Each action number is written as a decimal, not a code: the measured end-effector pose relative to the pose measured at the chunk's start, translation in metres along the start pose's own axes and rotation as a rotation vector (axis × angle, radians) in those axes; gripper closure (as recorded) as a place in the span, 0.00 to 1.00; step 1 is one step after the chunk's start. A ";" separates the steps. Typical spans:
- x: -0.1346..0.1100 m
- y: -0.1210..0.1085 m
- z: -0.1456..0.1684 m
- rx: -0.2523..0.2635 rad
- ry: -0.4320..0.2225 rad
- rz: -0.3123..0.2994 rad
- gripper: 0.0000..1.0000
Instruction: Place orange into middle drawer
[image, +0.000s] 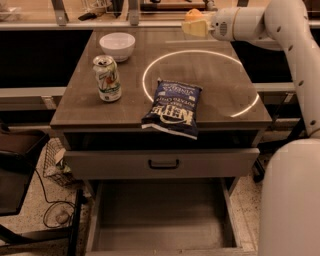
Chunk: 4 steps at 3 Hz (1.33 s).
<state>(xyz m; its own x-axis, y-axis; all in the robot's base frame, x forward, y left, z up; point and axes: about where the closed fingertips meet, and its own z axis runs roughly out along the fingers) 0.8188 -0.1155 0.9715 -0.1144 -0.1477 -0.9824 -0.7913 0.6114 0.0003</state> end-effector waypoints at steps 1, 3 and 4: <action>-0.015 0.014 -0.045 0.054 0.014 -0.014 1.00; -0.004 0.075 -0.112 0.115 0.008 -0.015 1.00; 0.048 0.107 -0.129 0.082 0.015 0.008 1.00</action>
Offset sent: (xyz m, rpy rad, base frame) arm -0.1584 -0.0266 -0.0203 -0.0961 0.0843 -0.1129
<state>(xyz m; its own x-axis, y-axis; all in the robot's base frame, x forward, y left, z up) 0.6512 -0.1576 0.9486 -0.1299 -0.1537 -0.9796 -0.7386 0.6741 -0.0079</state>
